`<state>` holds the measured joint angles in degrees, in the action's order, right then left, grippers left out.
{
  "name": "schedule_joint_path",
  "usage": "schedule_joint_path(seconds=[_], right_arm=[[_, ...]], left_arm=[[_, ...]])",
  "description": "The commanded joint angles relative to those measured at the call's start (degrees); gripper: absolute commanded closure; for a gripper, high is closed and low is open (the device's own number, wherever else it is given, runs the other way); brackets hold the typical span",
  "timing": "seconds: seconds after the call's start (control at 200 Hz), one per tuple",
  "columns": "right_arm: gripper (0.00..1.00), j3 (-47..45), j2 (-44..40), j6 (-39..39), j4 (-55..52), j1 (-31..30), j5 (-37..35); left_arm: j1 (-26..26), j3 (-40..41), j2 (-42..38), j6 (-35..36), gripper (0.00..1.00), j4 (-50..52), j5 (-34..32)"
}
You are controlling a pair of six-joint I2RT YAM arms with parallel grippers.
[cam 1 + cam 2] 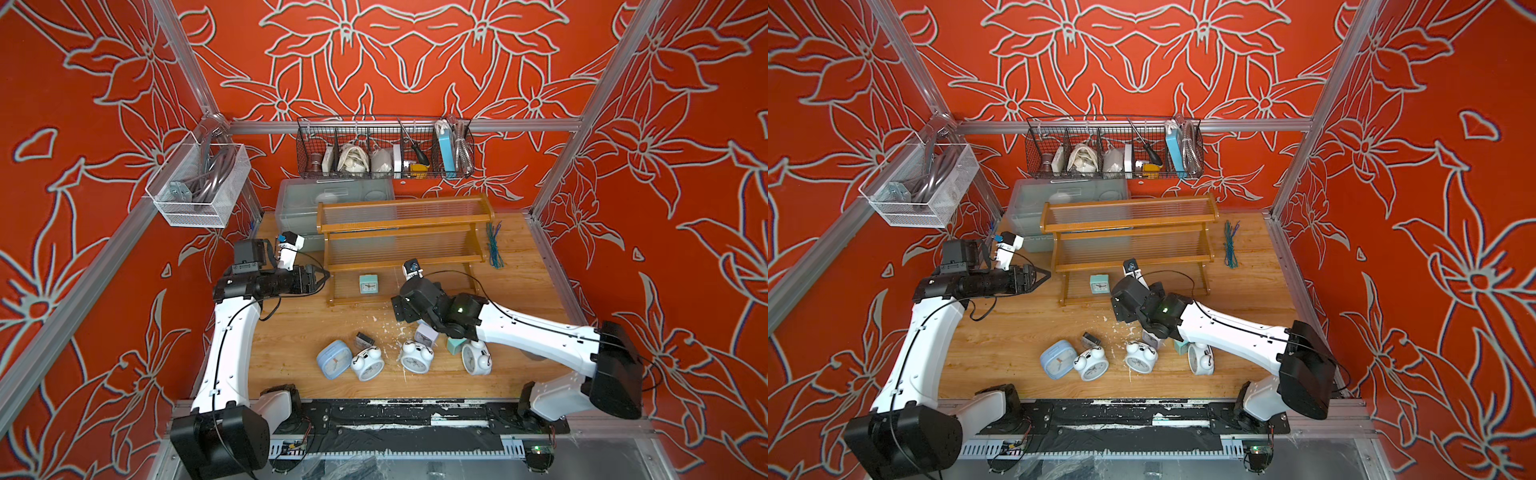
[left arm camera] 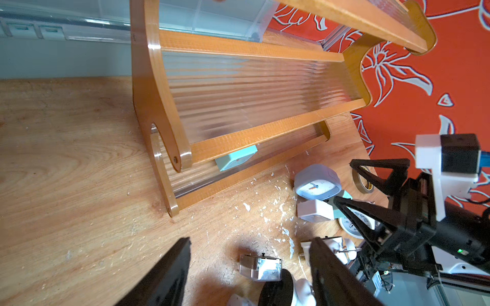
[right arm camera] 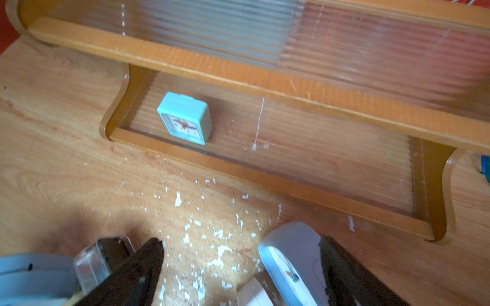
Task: Place the alarm clocks on the shelf by style
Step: Place the alarm on the shelf, then pick up the alarm from the center of the board.
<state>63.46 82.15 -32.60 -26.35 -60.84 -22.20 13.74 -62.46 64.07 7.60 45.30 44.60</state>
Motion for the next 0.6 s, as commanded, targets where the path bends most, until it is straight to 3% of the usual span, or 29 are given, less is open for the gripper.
schedule_joint_path(seconds=[0.0,0.12,0.24,0.46,0.595], right_arm=[[0.06,1.1,-2.0,-0.5,-13.0,1.0,4.3],[0.09,3.5,-2.0,-3.4,-21.6,2.9,7.9],[0.16,3.6,-2.0,-3.6,-22.9,3.5,13.1],[0.35,0.2,-1.8,6.6,-19.4,6.7,23.2],[0.39,-1.7,-0.6,13.4,-18.4,10.8,30.1]], left_arm=[[-1.1,0.4,-0.5,0.9,0.28,-0.4,1.2],[-2.7,0.6,-0.2,1.3,0.28,-0.4,1.1],[-4.5,0.7,0.3,1.9,0.28,-0.4,0.6],[-5.7,1.0,1.0,2.3,0.28,-0.3,0.2],[-6.1,0.9,1.1,2.3,0.28,-0.1,0.4]])
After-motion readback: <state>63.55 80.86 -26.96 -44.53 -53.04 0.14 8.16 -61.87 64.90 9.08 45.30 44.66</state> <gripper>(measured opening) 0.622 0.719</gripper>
